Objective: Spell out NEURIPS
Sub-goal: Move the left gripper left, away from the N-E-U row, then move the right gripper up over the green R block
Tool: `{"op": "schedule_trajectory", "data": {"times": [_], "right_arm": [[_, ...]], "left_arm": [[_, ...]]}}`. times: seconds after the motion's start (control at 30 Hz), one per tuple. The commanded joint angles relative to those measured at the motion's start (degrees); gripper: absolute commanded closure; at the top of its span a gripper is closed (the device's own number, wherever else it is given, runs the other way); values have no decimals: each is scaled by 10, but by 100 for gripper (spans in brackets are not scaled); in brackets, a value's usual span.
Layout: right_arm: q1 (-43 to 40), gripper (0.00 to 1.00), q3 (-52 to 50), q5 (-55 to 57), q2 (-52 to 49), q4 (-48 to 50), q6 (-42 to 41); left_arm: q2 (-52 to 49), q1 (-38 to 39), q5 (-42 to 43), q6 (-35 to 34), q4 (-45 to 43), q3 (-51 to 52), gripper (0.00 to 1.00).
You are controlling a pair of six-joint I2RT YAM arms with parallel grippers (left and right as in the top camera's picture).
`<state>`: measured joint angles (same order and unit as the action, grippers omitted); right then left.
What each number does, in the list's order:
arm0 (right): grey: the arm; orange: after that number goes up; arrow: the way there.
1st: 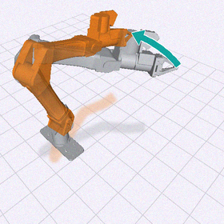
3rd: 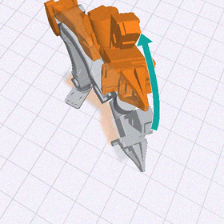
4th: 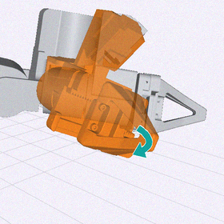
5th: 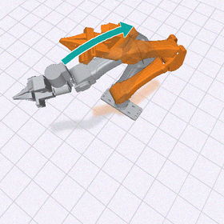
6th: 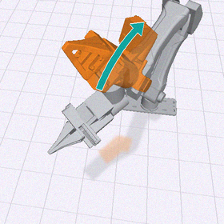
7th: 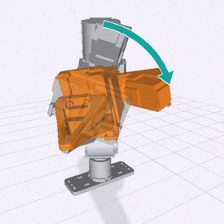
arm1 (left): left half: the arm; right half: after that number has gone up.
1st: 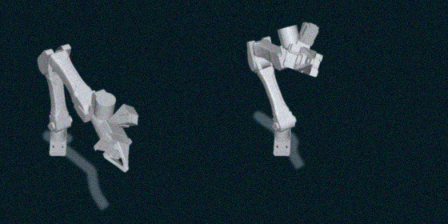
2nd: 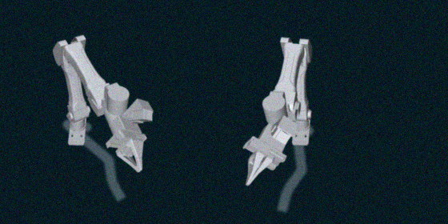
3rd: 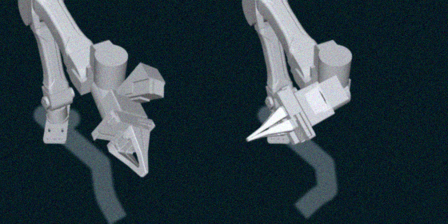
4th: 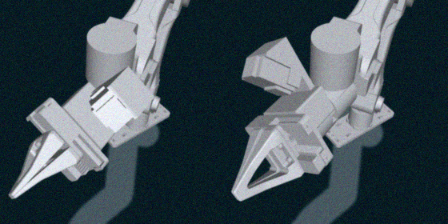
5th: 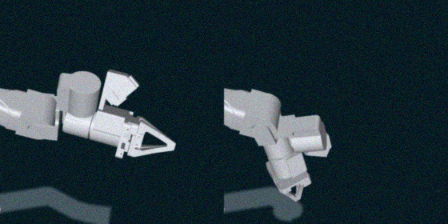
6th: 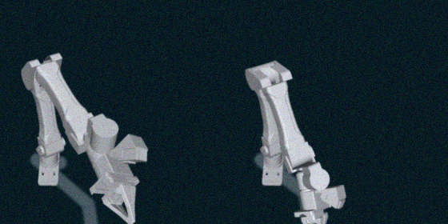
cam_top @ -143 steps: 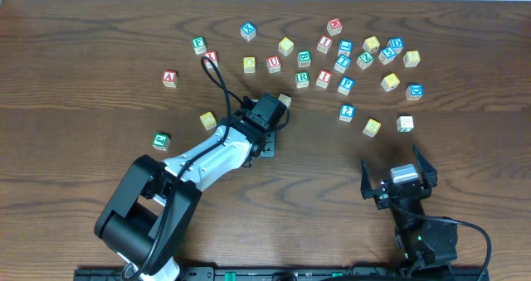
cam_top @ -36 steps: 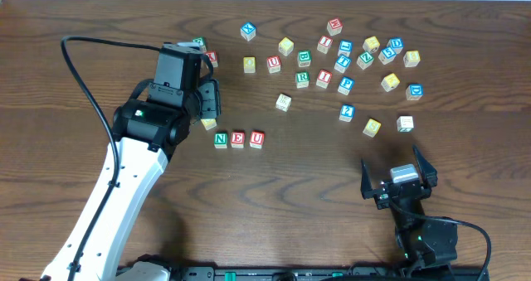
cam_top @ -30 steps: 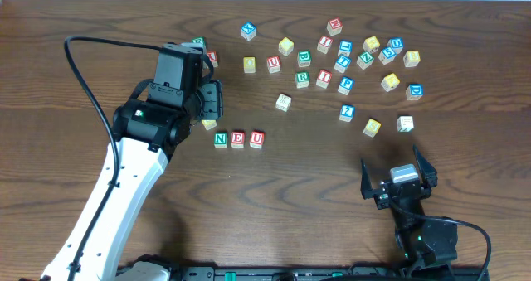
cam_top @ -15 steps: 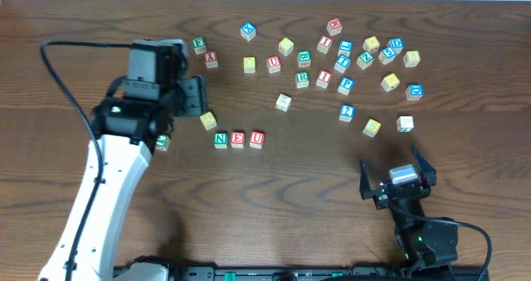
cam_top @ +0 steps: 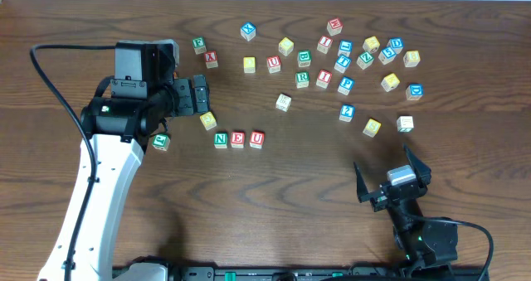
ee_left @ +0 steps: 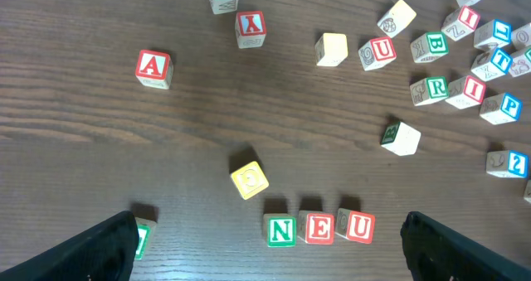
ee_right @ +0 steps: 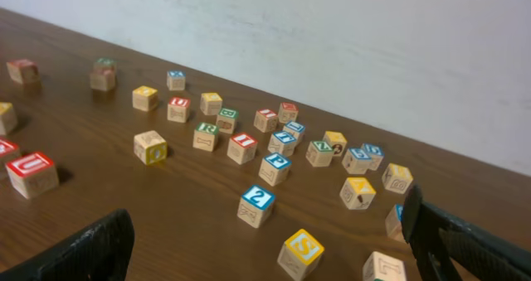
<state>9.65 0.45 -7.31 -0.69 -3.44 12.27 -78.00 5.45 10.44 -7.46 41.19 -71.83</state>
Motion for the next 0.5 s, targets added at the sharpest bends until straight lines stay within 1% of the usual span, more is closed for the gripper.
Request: {"op": "schedule_trajectory", "data": {"times": [0.0, 0.13, 0.23, 0.33, 0.4, 0.47], "right_arm": [[-6, 1, 13, -8, 2, 0, -50], [-6, 1, 62, 14, -25, -17, -50], [-6, 1, 132, 40, -88, -65, -50], [-6, 1, 230, 39, -205, -107, -49], [-5, 1, 312, 29, -302, -133, -50], [-5, 1, 419, 16, -415, -171, -76]], "left_arm": [[5, -1, 5, 3, 3, -15, 1], [5, -1, 5, 3, 4, -15, 1], [5, -1, 5, 3, 4, -15, 2], [5, -1, 5, 3, 4, -15, 2], [5, -1, 5, 3, 4, -15, 2], [5, -1, 5, 3, 4, -15, 2]]}}
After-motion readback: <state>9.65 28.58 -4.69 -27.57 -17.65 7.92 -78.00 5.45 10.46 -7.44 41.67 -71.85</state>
